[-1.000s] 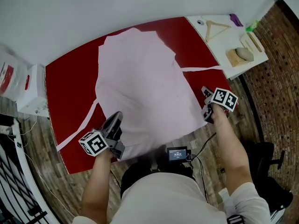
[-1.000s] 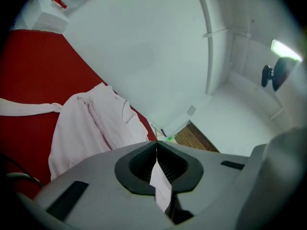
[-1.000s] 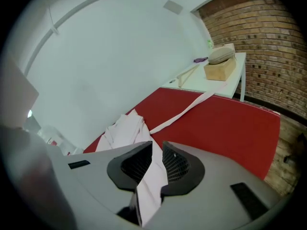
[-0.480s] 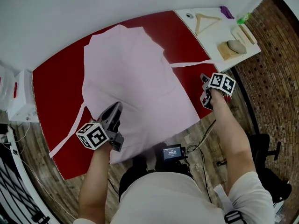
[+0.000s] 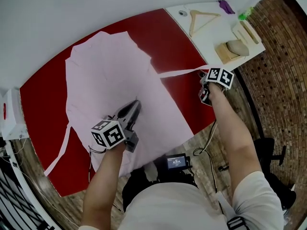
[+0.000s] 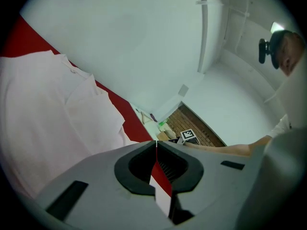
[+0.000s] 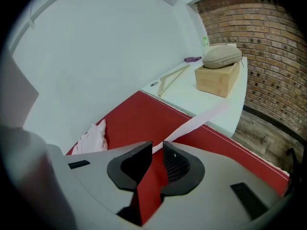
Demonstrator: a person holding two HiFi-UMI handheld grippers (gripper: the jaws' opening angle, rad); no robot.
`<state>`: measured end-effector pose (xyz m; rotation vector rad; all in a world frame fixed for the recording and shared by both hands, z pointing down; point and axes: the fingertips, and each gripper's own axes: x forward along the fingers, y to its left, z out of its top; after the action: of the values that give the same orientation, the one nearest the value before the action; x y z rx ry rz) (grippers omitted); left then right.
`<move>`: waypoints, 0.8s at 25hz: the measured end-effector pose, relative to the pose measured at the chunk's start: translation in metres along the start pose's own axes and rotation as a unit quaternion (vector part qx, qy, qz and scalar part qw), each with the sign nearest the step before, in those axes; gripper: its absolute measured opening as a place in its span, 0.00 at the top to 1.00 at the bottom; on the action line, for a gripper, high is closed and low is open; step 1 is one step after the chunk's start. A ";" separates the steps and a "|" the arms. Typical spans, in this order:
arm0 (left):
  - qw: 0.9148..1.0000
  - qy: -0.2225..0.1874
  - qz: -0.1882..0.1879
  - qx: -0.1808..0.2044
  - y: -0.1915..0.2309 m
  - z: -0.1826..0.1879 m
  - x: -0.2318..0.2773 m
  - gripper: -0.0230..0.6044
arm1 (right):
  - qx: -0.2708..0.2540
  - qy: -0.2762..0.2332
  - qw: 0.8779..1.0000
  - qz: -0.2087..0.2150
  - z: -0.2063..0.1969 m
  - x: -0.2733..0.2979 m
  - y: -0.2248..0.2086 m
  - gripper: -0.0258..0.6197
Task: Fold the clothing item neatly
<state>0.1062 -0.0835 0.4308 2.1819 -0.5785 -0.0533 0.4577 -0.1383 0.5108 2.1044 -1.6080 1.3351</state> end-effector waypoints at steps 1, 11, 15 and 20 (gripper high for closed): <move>1.000 0.005 -0.003 -0.001 -0.001 -0.001 0.010 0.95 | 0.003 0.003 1.000 -0.001 0.003 0.006 -0.002 0.86; 0.999 0.047 -0.019 0.003 -0.004 -0.016 0.080 0.95 | 0.072 0.030 0.995 -0.054 0.018 0.047 -0.042 0.84; 0.998 0.059 -0.018 0.004 -0.005 -0.023 0.086 0.95 | 0.099 0.037 0.990 -0.098 0.019 0.055 -0.063 0.82; 0.998 0.065 -0.011 0.004 -0.002 -0.027 0.078 0.95 | 0.155 0.021 0.981 -0.111 0.027 0.060 -0.075 0.82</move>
<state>0.1833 -0.0958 0.4586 2.1805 -0.4817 0.0782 0.5362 -0.1657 0.5661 2.3257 -1.1670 1.6230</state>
